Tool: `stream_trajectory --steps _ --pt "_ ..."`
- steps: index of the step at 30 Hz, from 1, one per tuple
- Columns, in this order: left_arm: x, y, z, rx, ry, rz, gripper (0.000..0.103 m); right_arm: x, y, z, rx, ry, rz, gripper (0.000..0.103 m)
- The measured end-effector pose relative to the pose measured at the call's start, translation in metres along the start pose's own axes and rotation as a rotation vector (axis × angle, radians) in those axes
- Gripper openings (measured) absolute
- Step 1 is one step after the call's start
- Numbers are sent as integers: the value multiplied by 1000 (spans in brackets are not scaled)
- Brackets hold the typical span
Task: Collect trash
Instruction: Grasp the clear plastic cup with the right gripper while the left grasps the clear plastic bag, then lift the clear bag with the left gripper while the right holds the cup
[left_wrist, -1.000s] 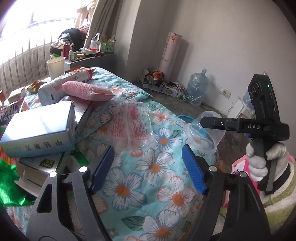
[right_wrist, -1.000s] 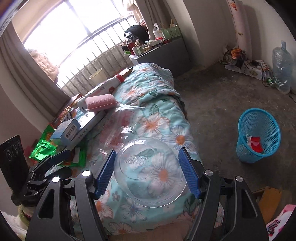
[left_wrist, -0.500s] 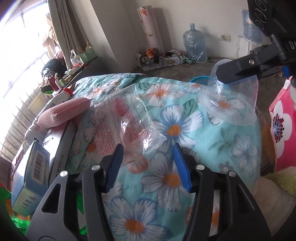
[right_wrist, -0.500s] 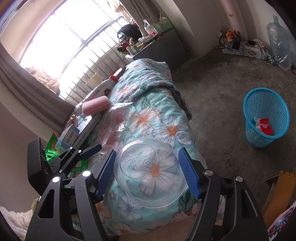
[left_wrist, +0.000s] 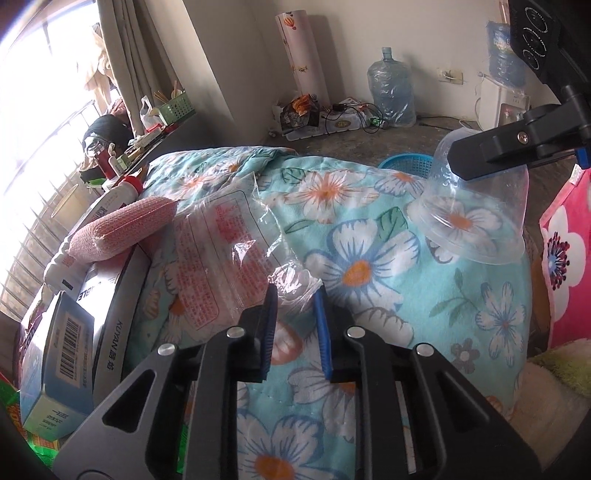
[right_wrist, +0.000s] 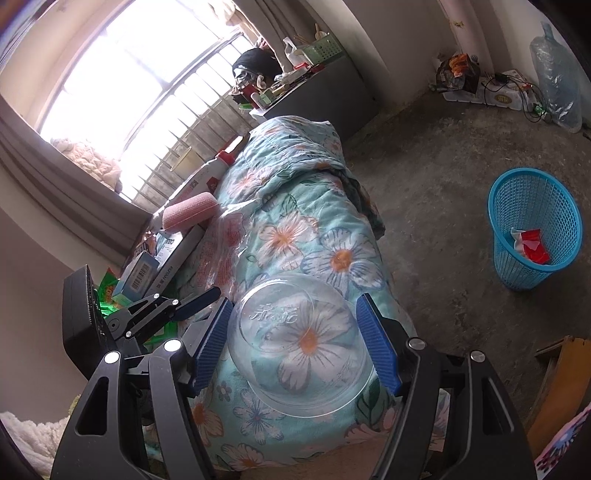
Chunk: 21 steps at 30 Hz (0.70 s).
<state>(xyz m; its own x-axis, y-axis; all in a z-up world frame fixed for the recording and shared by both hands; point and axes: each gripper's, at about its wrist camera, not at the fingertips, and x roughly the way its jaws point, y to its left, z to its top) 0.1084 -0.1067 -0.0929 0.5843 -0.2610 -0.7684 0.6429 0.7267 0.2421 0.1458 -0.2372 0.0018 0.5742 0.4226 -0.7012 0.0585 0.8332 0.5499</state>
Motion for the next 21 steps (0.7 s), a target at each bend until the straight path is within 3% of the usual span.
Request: stream_trajectory --steps 8,21 --pt "-12 3 -4 -52 -16 32 4 1 6 -2 -34 -4 -29 68" --pt "-41 -6 -34 -165 -6 48 2 0 10 -6 -73 18 -51 70"
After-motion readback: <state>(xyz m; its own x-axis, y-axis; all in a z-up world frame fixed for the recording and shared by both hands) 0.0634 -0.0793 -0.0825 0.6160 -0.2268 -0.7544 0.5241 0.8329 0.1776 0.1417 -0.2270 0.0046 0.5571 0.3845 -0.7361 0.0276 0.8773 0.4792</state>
